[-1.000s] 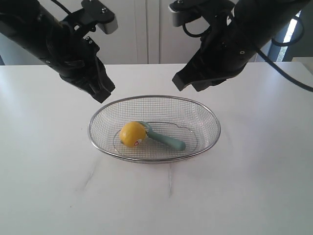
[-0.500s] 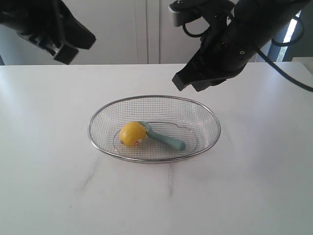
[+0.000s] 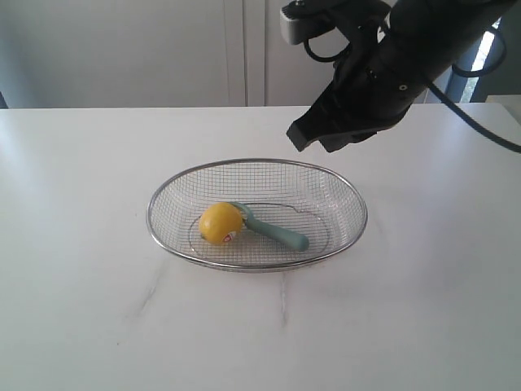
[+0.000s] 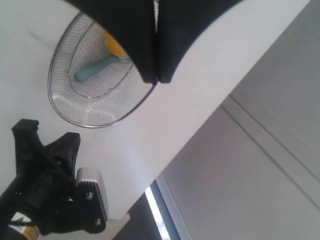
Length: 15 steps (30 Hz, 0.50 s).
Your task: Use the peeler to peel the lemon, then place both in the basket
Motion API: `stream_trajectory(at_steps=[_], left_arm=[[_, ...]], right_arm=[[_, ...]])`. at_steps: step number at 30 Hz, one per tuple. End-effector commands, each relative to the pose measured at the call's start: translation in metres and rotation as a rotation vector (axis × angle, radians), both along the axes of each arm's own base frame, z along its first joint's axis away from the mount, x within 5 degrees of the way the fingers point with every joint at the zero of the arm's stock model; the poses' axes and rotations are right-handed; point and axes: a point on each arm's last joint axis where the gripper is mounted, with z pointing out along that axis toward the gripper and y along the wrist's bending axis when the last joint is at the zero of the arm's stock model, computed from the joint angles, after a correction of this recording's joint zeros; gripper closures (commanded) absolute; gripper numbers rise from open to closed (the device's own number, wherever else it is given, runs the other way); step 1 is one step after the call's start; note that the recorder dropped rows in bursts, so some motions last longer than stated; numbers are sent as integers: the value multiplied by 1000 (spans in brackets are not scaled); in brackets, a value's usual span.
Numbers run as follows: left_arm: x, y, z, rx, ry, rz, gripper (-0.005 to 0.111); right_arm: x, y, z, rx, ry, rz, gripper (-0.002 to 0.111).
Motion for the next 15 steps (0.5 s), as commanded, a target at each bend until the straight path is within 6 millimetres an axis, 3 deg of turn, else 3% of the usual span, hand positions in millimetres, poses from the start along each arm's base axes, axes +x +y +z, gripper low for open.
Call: stream_trajectory(at_steps=[1, 10, 15], left_arm=[[-21, 11, 11, -41, -45, -1, 107], [-60, 33, 25, -103, -142, -5, 107], [-73, 40, 5, -101, -117, -12, 107]], right_arm=[[0, -3, 1, 0, -7, -8, 108], [0, -3, 1, 0, -7, -8, 108], [0, -3, 1, 0, -7, -8, 108]])
